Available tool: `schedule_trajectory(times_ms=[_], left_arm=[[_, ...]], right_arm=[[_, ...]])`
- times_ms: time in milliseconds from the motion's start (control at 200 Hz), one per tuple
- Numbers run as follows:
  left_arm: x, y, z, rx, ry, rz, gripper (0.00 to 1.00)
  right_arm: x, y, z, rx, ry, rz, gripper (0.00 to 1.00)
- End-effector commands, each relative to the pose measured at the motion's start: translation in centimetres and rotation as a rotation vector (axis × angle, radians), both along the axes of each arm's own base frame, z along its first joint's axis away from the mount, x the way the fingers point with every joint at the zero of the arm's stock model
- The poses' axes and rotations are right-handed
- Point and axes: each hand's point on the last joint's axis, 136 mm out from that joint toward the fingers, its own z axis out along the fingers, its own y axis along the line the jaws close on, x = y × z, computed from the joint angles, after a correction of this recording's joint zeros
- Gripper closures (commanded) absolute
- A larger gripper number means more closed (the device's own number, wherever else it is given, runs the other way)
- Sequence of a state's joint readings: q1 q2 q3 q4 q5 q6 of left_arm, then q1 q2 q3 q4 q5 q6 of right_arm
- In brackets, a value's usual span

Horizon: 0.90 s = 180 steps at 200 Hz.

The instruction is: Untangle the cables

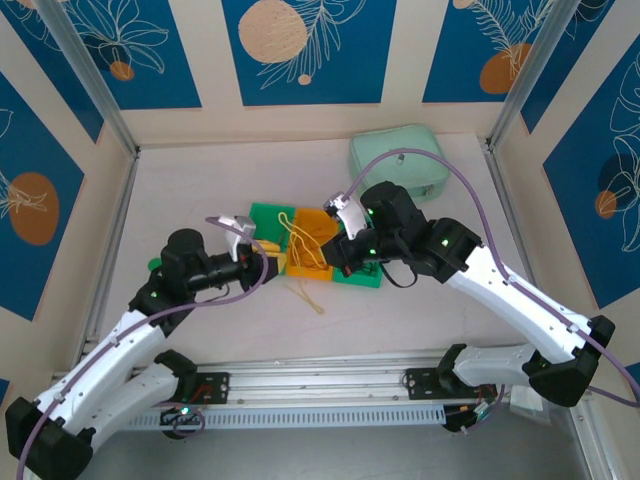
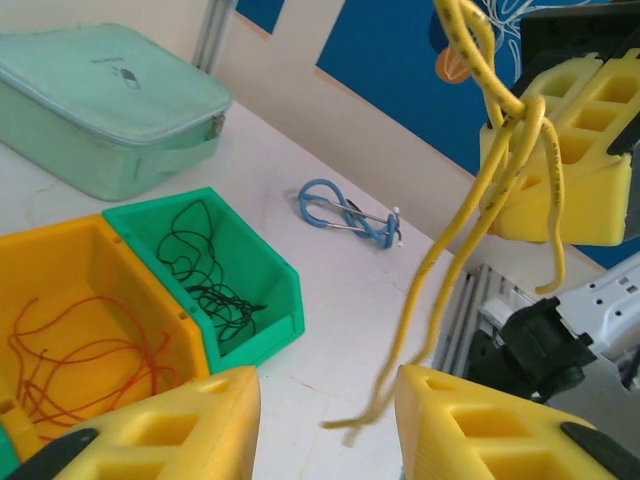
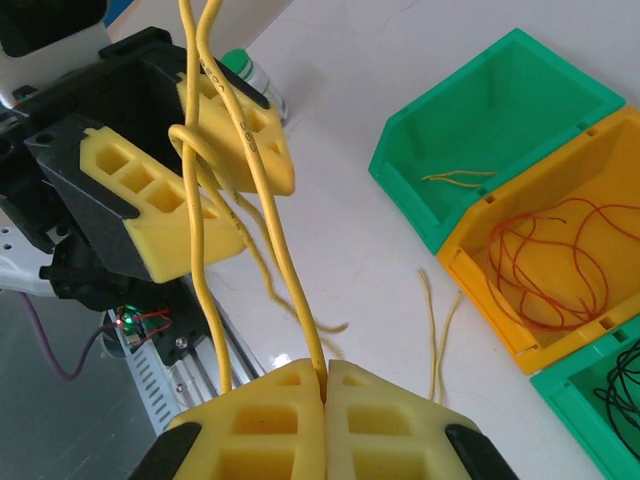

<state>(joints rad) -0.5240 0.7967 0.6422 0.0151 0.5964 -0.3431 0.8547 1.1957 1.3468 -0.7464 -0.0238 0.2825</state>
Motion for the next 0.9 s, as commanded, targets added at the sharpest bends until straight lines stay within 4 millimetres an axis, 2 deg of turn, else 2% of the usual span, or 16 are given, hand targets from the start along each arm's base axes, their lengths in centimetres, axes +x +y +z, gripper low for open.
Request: schedule_trajectory(times_ms=[0, 355, 725, 895], left_arm=[[-1.2, -0.8, 1.7, -0.053, -0.043, -0.087, 0.59], [-0.5, -0.9, 2.0, -0.043, -0.065, -0.07, 0.6], [-1.0, -1.3, 3.3, -0.083, -0.084, -0.111, 0.59], [-0.8, -1.3, 3.2, -0.077, -0.085, -0.104, 0.59]], right_arm=[[-0.3, 0.3, 1.4, 0.037, 0.014, 0.018, 0.94], [-0.8, 0.5, 1.7, 0.05, 0.024, 0.042, 0.94], [-1.0, 0.6, 1.7, 0.058, 0.034, 0.055, 0.94], [-1.1, 0.8, 1.9, 0.072, 0.04, 0.065, 0.94]])
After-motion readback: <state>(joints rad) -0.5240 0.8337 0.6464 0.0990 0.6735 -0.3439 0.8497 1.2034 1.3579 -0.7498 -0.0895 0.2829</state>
